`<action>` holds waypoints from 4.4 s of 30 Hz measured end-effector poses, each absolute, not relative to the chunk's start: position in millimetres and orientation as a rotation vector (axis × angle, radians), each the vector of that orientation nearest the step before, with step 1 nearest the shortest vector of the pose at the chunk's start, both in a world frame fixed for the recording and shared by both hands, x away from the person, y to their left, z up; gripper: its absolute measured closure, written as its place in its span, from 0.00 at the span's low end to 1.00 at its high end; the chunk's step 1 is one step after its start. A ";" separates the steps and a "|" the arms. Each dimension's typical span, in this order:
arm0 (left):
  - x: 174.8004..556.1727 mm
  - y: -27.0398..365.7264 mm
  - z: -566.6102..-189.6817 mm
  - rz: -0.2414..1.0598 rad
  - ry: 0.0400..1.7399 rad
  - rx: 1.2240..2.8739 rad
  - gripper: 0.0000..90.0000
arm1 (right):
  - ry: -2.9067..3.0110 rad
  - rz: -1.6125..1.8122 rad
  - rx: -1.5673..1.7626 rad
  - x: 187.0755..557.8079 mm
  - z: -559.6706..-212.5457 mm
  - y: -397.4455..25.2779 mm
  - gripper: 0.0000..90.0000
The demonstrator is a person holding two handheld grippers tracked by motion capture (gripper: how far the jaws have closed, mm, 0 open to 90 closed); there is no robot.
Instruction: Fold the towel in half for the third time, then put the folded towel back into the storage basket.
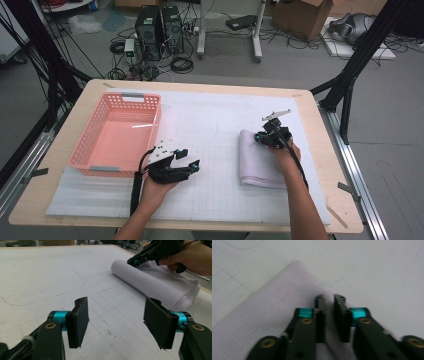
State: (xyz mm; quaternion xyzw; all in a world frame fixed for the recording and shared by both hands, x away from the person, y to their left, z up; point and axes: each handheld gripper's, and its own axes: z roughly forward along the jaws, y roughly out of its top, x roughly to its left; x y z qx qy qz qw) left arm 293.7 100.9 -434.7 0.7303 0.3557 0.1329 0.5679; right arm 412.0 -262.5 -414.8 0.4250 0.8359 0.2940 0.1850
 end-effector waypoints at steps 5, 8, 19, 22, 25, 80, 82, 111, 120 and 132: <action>293.5 100.5 -434.8 0.308 0.835 1.718 0.41 | 2.320 0.922 1.060 409.0 -408.4 -246.7 0.92; 293.3 100.2 -434.6 0.307 0.833 1.711 0.41 | 2.275 0.900 1.070 408.9 -409.9 -241.0 0.69; 292.7 96.1 -435.4 0.301 0.824 1.719 0.40 | 2.137 0.960 1.298 392.9 -402.3 -294.7 0.88; 292.1 95.7 -435.0 0.300 0.820 1.718 0.40 | 2.146 0.890 1.320 395.9 -414.9 -299.3 0.90; 292.1 96.8 -434.7 0.301 0.824 1.716 0.40 | 2.084 0.790 1.361 398.7 -425.1 -306.7 0.88; 289.3 97.3 -434.2 0.316 0.792 1.695 0.25 | 1.929 1.173 1.267 230.5 -415.4 -382.6 0.23; 289.4 98.1 -434.3 0.311 0.795 1.694 0.25 | 1.935 1.174 1.260 231.1 -415.6 -382.3 0.23; 301.0 85.9 -439.7 0.300 0.827 1.719 0.26 | 1.993 1.155 1.244 238.1 -419.1 -376.7 0.23; 332.5 43.3 -433.3 0.219 0.854 1.728 0.24 | 1.991 1.164 1.250 238.4 -419.7 -380.1 0.23; 361.4 -21.6 -434.2 0.106 0.868 1.783 0.25 | 2.007 1.169 1.238 238.1 -420.2 -376.0 0.23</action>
